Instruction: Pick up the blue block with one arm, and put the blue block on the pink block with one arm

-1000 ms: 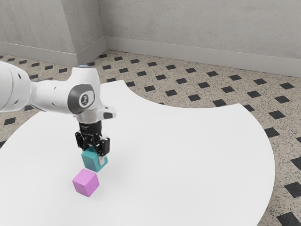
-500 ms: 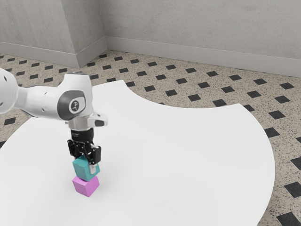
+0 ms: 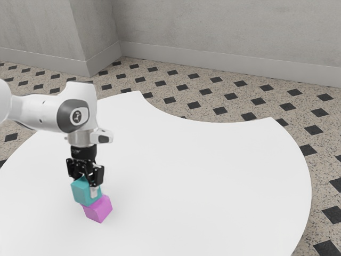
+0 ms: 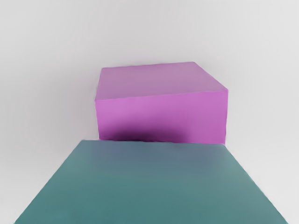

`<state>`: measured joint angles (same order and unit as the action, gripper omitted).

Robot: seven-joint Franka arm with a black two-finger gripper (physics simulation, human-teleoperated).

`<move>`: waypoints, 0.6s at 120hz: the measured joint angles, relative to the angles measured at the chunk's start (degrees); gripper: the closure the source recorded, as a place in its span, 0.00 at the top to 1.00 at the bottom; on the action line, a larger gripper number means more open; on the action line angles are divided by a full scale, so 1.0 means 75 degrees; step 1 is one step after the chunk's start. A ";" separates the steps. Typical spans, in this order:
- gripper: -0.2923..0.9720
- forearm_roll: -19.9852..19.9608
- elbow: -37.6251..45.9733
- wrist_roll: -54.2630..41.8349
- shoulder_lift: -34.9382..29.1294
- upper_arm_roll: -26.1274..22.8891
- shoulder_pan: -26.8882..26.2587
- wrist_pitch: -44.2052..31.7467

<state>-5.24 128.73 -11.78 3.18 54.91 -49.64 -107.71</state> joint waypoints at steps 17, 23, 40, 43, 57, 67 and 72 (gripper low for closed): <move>0.55 0.0175 -0.0189 0.0026 0.0072 -0.0079 -0.0036 0.0130; 0.55 0.0213 -0.0225 0.0036 0.0107 -0.0089 -0.0132 0.0159; 0.62 0.0258 -0.0219 0.0055 0.0141 -0.0078 -0.0183 0.0211; 0.63 0.0262 -0.0218 0.0058 0.0150 -0.0074 -0.0172 0.0217; 0.69 0.0271 -0.0266 0.0068 0.0181 -0.0062 -0.0151 0.0238; 0.72 0.0284 -0.0658 0.0069 0.0179 -0.0066 -0.0145 0.0247; 0.73 0.0295 -0.0849 0.0068 0.0179 -0.0070 -0.0153 0.0251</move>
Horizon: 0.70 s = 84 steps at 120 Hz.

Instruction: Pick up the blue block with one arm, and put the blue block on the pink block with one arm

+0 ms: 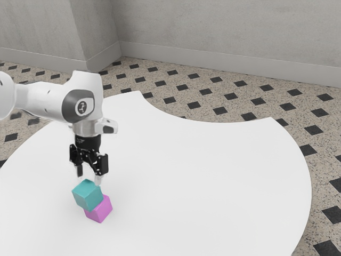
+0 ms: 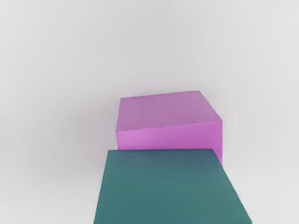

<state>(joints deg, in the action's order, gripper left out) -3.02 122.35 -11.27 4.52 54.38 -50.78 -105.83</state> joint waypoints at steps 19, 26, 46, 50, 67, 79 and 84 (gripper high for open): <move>0.75 0.0083 -0.1262 -0.0008 -0.0004 -0.0019 -0.0270 0.0088; 0.75 0.0130 -0.1918 -0.0010 -0.0003 -0.0073 -0.0466 0.0184; 0.76 0.0187 -0.4279 -0.0009 -0.0035 -0.0380 -0.0680 0.0903; 0.76 0.0198 -0.4847 -0.0010 -0.0040 -0.0382 -0.0678 0.1137; 0.77 0.0374 -0.6002 -0.0015 -0.0011 -0.0400 -0.0506 0.1977; 0.77 0.0518 -0.6181 -0.0018 0.0226 -0.0883 0.0079 0.2474; 0.77 0.0552 -0.6203 -0.0018 0.0271 -0.1043 0.0213 0.2621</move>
<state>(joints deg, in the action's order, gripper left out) 1.12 75.84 -11.41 6.55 46.56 -49.19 -86.17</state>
